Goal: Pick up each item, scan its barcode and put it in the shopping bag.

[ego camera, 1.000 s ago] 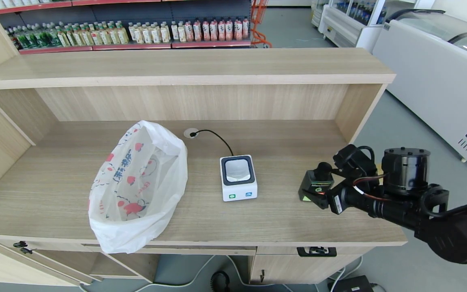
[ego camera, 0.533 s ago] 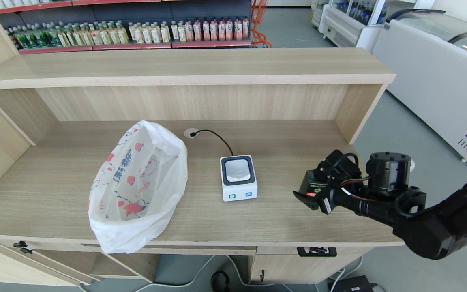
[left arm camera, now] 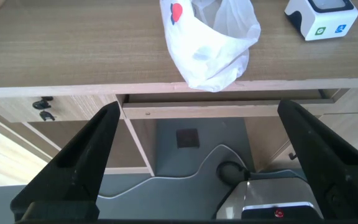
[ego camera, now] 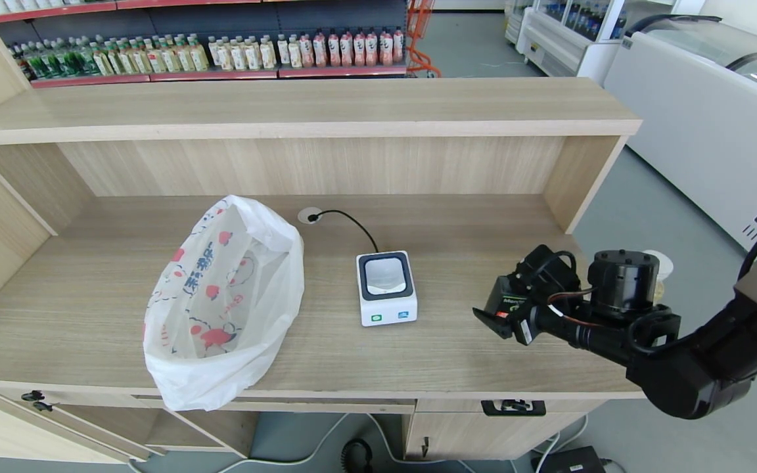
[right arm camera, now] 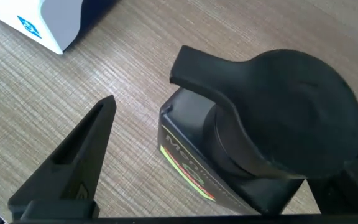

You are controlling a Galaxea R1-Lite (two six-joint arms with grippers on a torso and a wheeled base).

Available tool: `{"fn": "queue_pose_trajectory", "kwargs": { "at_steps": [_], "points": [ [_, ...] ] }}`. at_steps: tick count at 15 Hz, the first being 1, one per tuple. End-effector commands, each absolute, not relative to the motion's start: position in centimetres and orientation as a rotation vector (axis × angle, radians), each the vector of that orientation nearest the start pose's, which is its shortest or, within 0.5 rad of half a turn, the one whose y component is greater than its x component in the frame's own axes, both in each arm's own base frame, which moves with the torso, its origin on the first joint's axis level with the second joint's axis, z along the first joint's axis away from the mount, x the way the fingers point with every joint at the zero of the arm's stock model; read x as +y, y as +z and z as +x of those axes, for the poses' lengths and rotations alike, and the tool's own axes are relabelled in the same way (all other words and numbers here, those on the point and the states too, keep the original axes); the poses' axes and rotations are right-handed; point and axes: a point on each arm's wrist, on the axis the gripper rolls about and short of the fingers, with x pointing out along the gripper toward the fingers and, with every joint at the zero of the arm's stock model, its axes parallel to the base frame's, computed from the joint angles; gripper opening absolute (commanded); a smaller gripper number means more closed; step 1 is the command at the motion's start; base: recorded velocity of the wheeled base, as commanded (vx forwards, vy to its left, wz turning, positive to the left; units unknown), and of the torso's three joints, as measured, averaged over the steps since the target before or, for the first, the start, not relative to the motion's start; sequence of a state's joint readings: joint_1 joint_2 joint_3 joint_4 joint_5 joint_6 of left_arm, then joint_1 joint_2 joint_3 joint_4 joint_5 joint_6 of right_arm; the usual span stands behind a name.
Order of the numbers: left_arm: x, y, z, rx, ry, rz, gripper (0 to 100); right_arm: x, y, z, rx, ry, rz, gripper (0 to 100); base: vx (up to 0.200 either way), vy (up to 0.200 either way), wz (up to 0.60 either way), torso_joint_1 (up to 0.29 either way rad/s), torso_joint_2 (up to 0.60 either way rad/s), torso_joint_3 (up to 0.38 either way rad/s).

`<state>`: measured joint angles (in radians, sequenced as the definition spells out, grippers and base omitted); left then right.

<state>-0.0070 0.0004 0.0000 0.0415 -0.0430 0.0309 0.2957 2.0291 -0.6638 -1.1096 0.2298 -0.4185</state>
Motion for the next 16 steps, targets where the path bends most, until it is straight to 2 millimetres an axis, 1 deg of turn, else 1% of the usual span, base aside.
{"fn": "queue_pose_trajectory", "kwargs": {
  "at_steps": [1,2,3,8,10,12,13,14,16],
  "points": [
    [-0.1,7.1,-2.3,0.041,-0.051,0.03,100,10.4,8.1,32.9,0.141,0.563,-0.415,100,0.0,0.0,0.0,0.0,0.0,0.0],
    [-0.1,7.1,-2.3,0.041,-0.051,0.03,100,10.4,8.0,33.1,0.127,0.56,-0.414,100,0.0,0.0,0.0,0.0,0.0,0.0],
    [-0.1,7.1,-2.3,0.041,-0.051,0.03,100,10.5,7.8,33.3,0.12,0.56,-0.414,0,0.0,0.0,0.0,0.0,0.0,0.0],
    [-0.1,7.1,-2.3,0.041,-0.05,0.03,100,11.0,7.4,33.3,0.114,0.571,-0.41,0,0.0,0.0,0.0,0.0,0.0,0.0],
    [-0.1,7.1,-2.3,0.041,-0.051,0.03,100,11.1,8.1,33.0,0.095,0.569,-0.396,0,0.0,0.0,0.0,0.0,0.0,0.0],
    [-0.1,7.1,-2.3,0.041,-0.051,0.03,100,11.2,10.3,32.2,0.054,0.562,-0.343,0,0.0,0.0,0.0,0.0,0.0,0.0],
    [-0.1,7.1,-2.3,0.041,-0.051,0.03,100,11.1,11.8,31.7,0.019,0.555,-0.322,0,0.0,0.0,0.0,0.0,0.0,0.0],
    [-0.1,7.1,-2.3,0.041,-0.051,0.03,100,10.5,14.0,30.5,-0.026,0.54,-0.305,0,0.0,0.0,0.0,0.0,0.0,0.0],
    [-0.1,7.1,-2.3,0.041,-0.05,0.03,100,8.9,16.8,27.9,-0.058,0.512,-0.305,0,0.0,0.0,0.0,0.0,0.0,0.0]
  ]
}}
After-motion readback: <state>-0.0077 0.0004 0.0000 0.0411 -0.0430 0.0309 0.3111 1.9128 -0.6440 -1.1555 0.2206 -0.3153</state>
